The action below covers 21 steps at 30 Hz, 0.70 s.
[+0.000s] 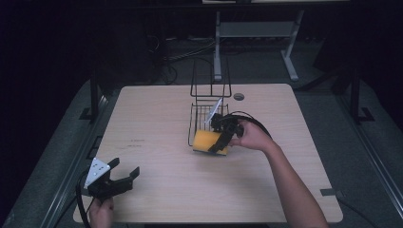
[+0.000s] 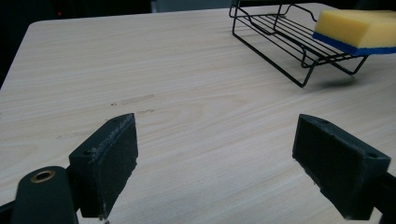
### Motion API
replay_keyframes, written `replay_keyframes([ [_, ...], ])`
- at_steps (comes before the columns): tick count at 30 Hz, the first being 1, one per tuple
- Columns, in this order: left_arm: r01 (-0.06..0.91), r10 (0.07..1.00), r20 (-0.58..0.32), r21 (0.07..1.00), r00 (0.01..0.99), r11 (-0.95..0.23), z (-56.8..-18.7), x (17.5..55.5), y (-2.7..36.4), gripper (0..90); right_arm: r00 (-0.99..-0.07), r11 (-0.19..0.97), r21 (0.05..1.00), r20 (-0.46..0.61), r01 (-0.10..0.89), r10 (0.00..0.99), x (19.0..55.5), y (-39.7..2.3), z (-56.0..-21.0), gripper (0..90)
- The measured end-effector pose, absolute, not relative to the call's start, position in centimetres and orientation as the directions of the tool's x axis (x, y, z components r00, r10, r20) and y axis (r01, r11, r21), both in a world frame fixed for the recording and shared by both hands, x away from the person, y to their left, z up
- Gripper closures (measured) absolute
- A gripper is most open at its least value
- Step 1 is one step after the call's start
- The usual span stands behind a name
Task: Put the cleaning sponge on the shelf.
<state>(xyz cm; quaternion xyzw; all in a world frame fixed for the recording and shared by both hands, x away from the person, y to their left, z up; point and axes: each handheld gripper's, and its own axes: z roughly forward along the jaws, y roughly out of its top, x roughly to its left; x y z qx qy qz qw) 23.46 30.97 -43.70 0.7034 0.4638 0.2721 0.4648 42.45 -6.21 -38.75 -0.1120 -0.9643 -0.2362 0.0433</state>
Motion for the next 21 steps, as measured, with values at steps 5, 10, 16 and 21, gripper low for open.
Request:
replay_keyframes([
  [5,0.401,0.907,-0.052,0.907,0.418,-0.132,-43.7,23.4,31.0,13.4,-0.969,0.863,0.441,0.143,0.245,0.202,43.0,-6.3,-39.2,21.6],
  [10,0.401,0.905,-0.049,0.906,0.422,-0.138,-43.8,23.5,31.0,13.4,-0.969,0.871,0.424,0.134,0.247,0.209,43.4,-6.1,-39.0,21.5],
  [16,0.401,0.906,-0.05,0.906,0.42,-0.136,-43.7,23.5,31.0,13.4,-0.967,0.873,0.42,0.146,0.25,0.206,44.3,-5.7,-39.0,21.5],
  [21,0.401,0.904,-0.049,0.905,0.425,-0.14,-43.8,23.5,30.9,13.4,-0.963,0.867,0.424,0.157,0.264,0.217,45.3,-5.3,-38.9,21.6],
])
